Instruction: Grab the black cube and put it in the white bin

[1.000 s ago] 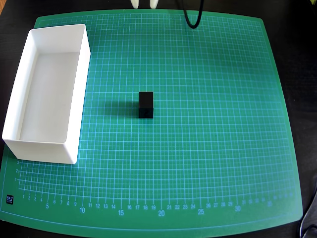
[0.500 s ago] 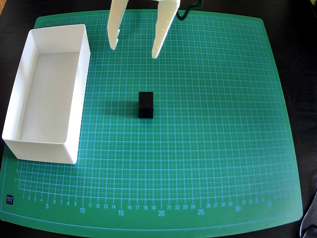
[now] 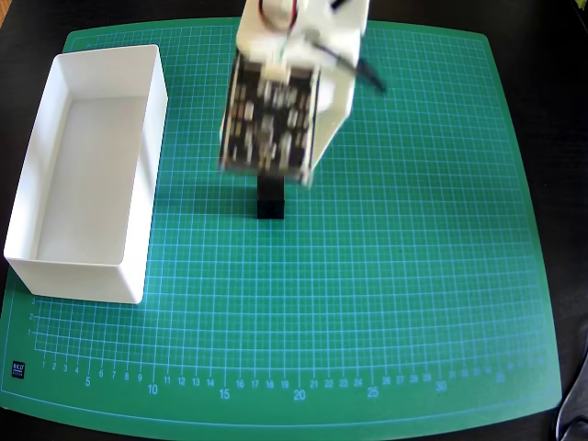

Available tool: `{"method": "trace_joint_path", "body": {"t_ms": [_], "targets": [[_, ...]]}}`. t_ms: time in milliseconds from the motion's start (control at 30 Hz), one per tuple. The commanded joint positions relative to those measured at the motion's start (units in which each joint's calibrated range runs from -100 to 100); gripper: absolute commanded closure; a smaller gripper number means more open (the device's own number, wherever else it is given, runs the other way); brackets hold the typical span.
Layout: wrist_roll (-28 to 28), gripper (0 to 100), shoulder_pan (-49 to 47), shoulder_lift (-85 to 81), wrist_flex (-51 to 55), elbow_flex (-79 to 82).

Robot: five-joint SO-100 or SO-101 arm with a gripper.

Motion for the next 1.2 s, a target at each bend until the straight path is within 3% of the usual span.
{"method": "trace_joint_path", "body": {"t_ms": [0,1167], "targets": [[0.14,74,-1.1,1.28,-0.37,-3.15],[0.14,74,-0.52,6.4,-5.75,-2.34]]}}
